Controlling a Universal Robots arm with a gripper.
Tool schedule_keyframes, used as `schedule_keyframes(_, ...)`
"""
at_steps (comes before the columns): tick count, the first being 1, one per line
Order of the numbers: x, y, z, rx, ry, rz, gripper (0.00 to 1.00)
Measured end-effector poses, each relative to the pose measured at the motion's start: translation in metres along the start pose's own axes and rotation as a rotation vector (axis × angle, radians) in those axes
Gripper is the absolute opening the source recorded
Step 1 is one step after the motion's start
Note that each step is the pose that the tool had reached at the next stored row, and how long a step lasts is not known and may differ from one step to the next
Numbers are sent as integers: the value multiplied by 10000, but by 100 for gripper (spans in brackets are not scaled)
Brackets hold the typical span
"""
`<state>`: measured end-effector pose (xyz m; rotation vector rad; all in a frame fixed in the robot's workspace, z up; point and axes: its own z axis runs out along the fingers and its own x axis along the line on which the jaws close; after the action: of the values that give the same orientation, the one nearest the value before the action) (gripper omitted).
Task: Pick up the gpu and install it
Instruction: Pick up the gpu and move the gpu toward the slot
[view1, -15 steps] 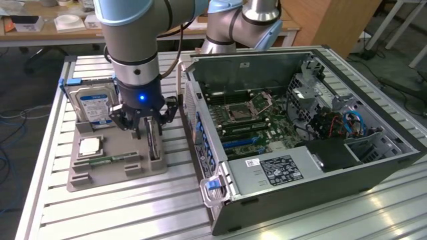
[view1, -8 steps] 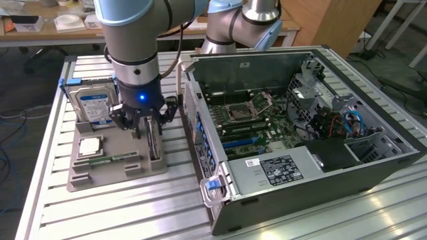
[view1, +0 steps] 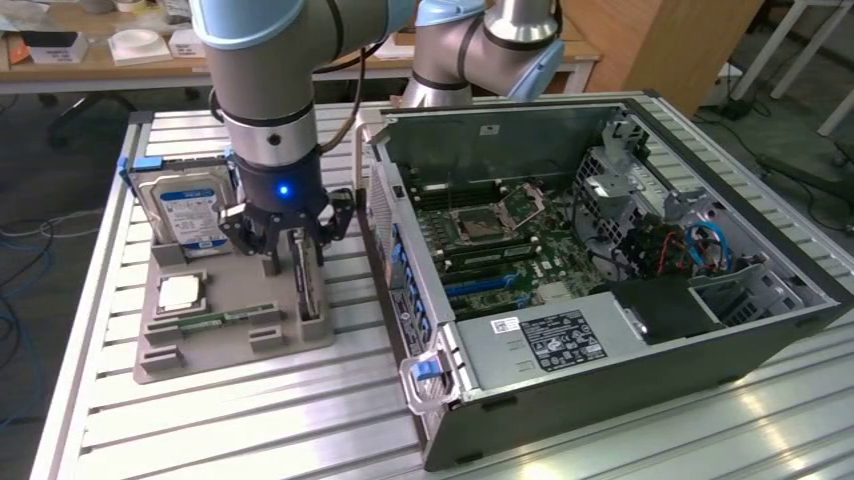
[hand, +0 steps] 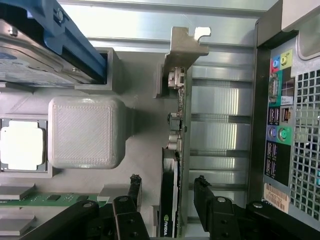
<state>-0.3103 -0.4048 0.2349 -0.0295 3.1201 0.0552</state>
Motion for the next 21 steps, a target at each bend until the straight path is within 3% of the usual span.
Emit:
schedule_keyframes(12, 0, 8, 5, 2, 1, 0, 55)
schedule_keyframes(15, 0, 8, 4, 4, 1, -1, 40)
schedule_keyframes(16, 0, 8, 5, 5, 1, -1, 40)
schedule_keyframes(18, 0, 8, 4, 6, 1, 0, 29)
schedule_keyframes(21, 0, 8, 4, 6, 2, 0, 26)
